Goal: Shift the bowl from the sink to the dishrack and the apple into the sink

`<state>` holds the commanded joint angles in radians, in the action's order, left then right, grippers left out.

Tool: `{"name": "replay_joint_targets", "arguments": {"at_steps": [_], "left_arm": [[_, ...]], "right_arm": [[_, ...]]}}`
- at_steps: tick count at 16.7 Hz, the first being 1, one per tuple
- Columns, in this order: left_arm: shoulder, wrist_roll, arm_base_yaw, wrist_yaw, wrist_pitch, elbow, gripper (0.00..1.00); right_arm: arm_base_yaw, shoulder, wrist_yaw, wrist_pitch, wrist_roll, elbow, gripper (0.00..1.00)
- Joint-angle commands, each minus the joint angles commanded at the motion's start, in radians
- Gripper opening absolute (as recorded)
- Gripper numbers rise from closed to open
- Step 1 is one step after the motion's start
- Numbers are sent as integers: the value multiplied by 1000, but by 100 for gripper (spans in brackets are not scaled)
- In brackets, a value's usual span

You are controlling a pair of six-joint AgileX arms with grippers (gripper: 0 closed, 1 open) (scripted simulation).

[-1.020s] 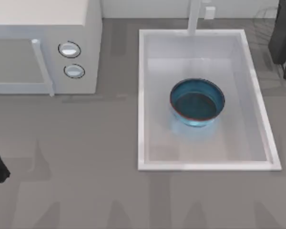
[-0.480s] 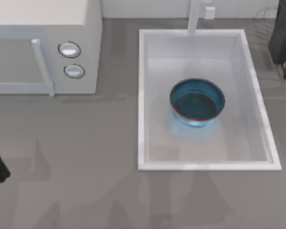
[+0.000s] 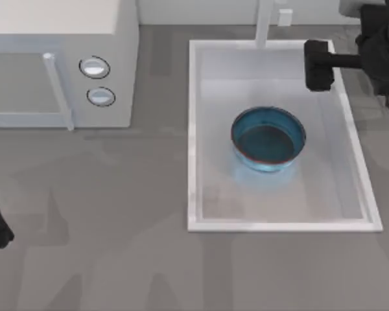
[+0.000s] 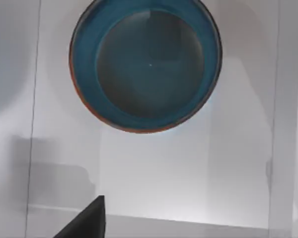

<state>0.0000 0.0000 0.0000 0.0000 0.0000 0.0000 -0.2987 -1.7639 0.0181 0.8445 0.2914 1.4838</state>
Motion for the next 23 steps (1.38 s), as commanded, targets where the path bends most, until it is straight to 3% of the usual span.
{"name": "replay_joint_targets", "arguments": {"at_steps": [6, 12, 16, 23], "left_arm": [[0, 0, 0, 0, 0, 0, 100], [0, 0, 0, 0, 0, 0, 100], [0, 0, 0, 0, 0, 0, 100], [0, 0, 0, 0, 0, 0, 100]], "right_arm": [[-121, -550, -29, 280, 135, 542, 100], [-204, -857, -103, 396, 225, 954, 100], [-223, -915, -131, 410, 247, 1050, 100], [-218, -929, -130, 391, 243, 1045, 100]]}}
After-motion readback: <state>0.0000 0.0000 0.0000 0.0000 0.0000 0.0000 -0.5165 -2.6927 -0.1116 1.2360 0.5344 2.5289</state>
